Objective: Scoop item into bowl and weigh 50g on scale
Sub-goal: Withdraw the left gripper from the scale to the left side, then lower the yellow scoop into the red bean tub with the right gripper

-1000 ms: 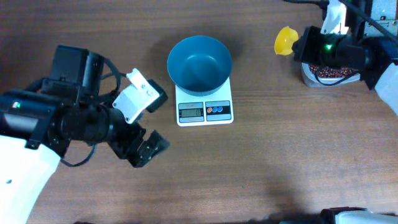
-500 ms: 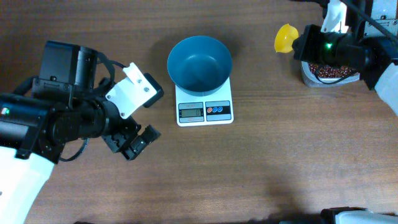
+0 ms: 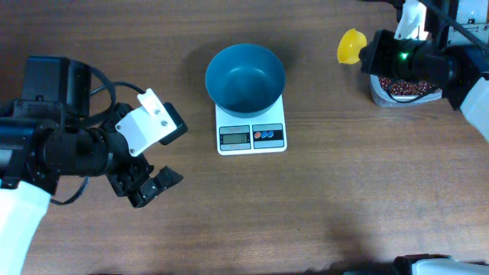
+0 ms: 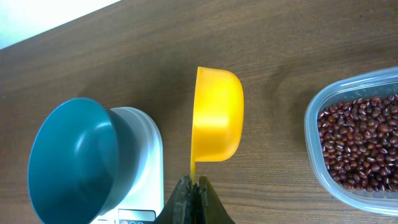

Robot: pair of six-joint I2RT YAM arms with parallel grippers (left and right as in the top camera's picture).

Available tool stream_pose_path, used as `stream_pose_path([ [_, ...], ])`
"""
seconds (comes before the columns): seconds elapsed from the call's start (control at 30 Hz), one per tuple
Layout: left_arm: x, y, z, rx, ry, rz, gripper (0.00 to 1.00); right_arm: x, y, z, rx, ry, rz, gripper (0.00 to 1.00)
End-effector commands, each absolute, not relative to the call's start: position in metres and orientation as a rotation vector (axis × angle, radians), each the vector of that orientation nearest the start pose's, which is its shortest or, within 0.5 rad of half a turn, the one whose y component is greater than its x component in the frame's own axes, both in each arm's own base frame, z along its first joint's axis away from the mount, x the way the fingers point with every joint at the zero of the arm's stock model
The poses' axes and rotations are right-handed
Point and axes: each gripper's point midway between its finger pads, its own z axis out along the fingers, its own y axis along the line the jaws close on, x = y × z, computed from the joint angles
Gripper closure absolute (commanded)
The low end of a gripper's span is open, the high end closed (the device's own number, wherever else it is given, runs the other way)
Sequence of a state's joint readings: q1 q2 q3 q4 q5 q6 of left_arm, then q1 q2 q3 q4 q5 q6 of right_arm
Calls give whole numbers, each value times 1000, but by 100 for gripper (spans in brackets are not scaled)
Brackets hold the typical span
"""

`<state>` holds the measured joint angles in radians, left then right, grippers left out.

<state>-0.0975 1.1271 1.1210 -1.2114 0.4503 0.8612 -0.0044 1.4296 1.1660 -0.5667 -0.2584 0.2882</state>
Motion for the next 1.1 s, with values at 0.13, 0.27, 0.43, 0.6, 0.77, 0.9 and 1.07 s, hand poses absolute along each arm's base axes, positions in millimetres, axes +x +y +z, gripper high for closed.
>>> stream_pose_path([
  [0.13, 226, -101, 207, 1223, 2275, -423, 1, 397, 41, 200, 226, 2387, 438, 96],
  [0.27, 225, -100, 206, 1224, 2282, -421, 1, 393, 41, 218, 134, 2346, 403, 96],
  [0.43, 225, -100, 206, 1224, 2282, -421, 1, 388, 39, 244, 76, 2309, 370, 96],
  [0.6, 225, -100, 206, 1224, 2282, -421, 1, 360, 8, 271, -121, 2403, 29, 96],
  [0.77, 225, -100, 206, 1224, 2282, -421, 1, 336, -58, 281, -99, 2475, -498, 96],
  [0.9, 225, -100, 206, 1224, 2282, -421, 1, 353, -58, 240, -172, 2593, -511, 96],
  [1.07, 225, -100, 206, 1224, 2282, -421, 1, 365, -78, 197, -167, 2722, -536, 96],
])
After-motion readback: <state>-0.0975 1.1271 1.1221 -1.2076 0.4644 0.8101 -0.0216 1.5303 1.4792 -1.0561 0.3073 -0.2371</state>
